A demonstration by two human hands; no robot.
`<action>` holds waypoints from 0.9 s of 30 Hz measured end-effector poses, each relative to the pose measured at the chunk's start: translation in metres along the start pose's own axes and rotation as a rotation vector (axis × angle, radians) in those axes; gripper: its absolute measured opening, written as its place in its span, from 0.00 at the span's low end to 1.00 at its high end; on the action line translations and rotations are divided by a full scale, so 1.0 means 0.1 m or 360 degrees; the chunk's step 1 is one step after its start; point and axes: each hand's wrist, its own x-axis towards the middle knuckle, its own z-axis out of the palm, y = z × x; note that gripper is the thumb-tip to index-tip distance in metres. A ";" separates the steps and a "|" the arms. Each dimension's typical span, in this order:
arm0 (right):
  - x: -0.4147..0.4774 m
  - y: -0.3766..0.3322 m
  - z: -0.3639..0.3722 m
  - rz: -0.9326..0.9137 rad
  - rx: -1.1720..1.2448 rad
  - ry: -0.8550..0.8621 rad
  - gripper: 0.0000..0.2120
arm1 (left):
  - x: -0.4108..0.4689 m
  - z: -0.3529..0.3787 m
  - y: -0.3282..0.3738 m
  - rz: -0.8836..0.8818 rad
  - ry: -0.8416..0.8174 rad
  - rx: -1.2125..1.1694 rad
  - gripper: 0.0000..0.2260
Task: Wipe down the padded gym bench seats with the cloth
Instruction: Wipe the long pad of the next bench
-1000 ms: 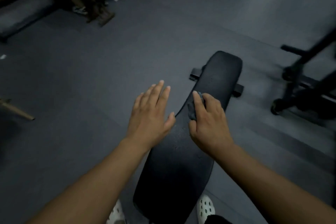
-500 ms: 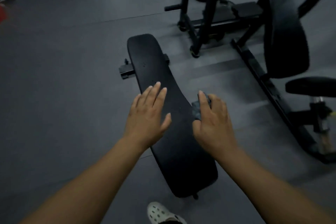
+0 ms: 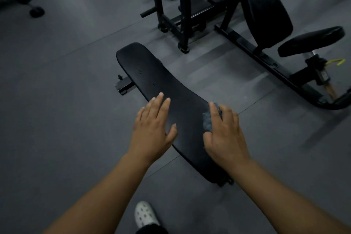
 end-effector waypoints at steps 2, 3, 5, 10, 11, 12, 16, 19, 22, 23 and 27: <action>0.00 -0.22 0.13 0.0009 -0.0018 0.0001 0.35 | -0.01 -0.03 -0.24 0.0061 -0.0042 -0.0041 0.33; 0.03 -0.34 0.21 0.0027 -0.0024 0.0002 0.35 | 0.02 -0.06 -0.39 0.0092 -0.0046 -0.0050 0.33; 0.18 -0.61 0.42 0.0069 -0.0039 0.0021 0.35 | 0.15 -0.13 -0.73 0.0135 -0.0027 -0.0055 0.33; 0.68 -1.49 1.01 0.0246 -0.0030 0.0092 0.34 | 0.60 -0.37 -1.77 0.0348 -0.0039 -0.0009 0.33; 0.77 -1.65 1.10 0.0286 -0.0035 0.0101 0.34 | 0.69 -0.42 -1.97 0.0381 -0.0038 -0.0003 0.33; 0.86 -1.81 1.18 0.0337 -0.0039 0.0103 0.34 | 0.78 -0.48 -2.16 0.0403 -0.0050 0.0001 0.33; 1.26 -2.22 1.39 0.0428 -0.0051 0.0105 0.34 | 1.24 -0.70 -2.74 0.0430 -0.0051 -0.0001 0.33; 1.68 -2.35 1.58 0.0455 -0.0072 0.0113 0.34 | 1.67 -0.70 -3.05 0.0470 -0.0044 -0.0002 0.34; 2.15 -2.40 1.91 0.0489 -0.0074 0.0118 0.35 | 2.15 -0.56 -3.32 0.0506 -0.0108 0.0008 0.34; 2.32 -2.40 2.04 0.0501 -0.0062 0.0113 0.35 | 2.32 -0.50 -3.42 0.0513 -0.0128 0.0021 0.34; 3.18 -2.36 2.60 0.0578 0.0052 0.0041 0.35 | 3.08 -0.28 -3.81 0.0504 -0.0248 0.0045 0.33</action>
